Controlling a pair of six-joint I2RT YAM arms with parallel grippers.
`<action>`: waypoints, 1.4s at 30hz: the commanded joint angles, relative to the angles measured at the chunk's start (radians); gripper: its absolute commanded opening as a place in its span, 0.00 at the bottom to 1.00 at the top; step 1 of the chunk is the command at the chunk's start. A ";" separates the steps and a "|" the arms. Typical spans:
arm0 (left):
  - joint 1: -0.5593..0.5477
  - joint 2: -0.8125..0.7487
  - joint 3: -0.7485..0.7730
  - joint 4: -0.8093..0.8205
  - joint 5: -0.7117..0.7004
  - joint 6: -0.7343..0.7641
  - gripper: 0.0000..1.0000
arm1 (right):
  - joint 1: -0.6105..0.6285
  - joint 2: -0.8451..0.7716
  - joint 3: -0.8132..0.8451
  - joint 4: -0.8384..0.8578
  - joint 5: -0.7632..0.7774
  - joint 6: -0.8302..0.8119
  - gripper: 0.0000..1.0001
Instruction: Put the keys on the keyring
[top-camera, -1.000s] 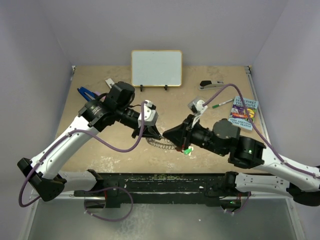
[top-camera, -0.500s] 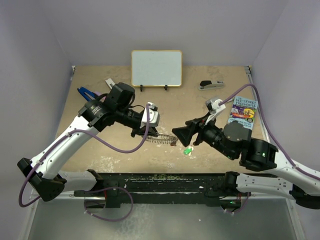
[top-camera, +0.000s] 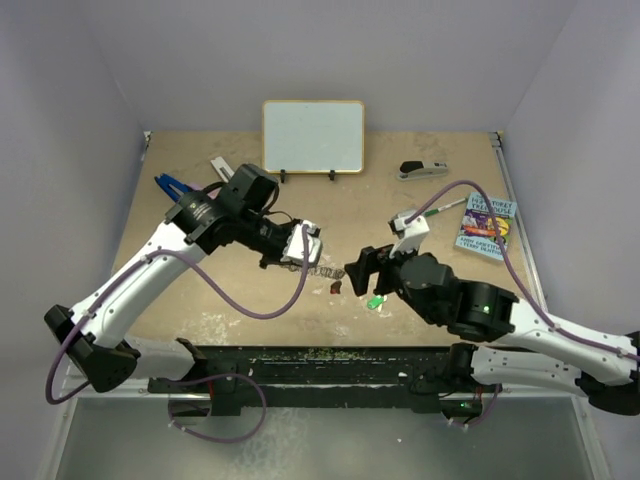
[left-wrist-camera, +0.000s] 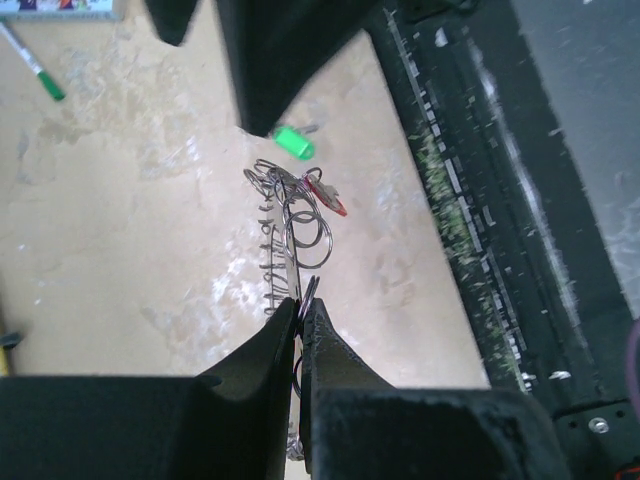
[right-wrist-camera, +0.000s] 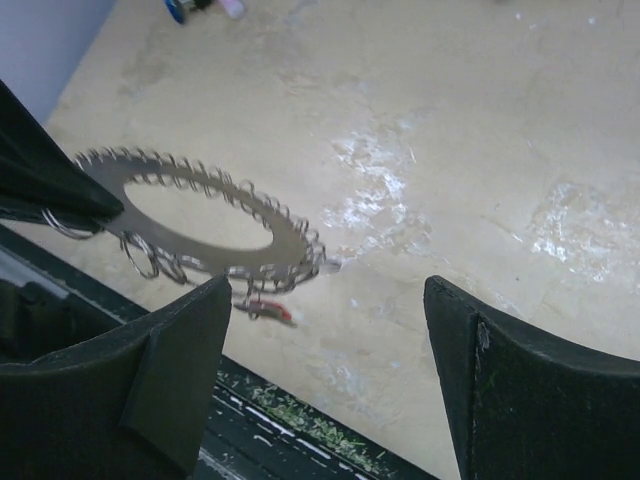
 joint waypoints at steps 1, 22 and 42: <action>-0.003 0.056 0.097 -0.014 -0.136 0.105 0.04 | 0.002 0.089 -0.038 0.037 0.089 0.087 0.82; -0.003 -0.275 -0.567 1.060 -0.131 0.249 0.04 | -0.306 0.025 -0.163 0.026 -0.115 0.085 0.66; -0.003 -0.329 -0.766 1.357 -0.149 0.273 0.04 | -0.336 0.028 -0.136 0.061 -0.145 0.012 0.63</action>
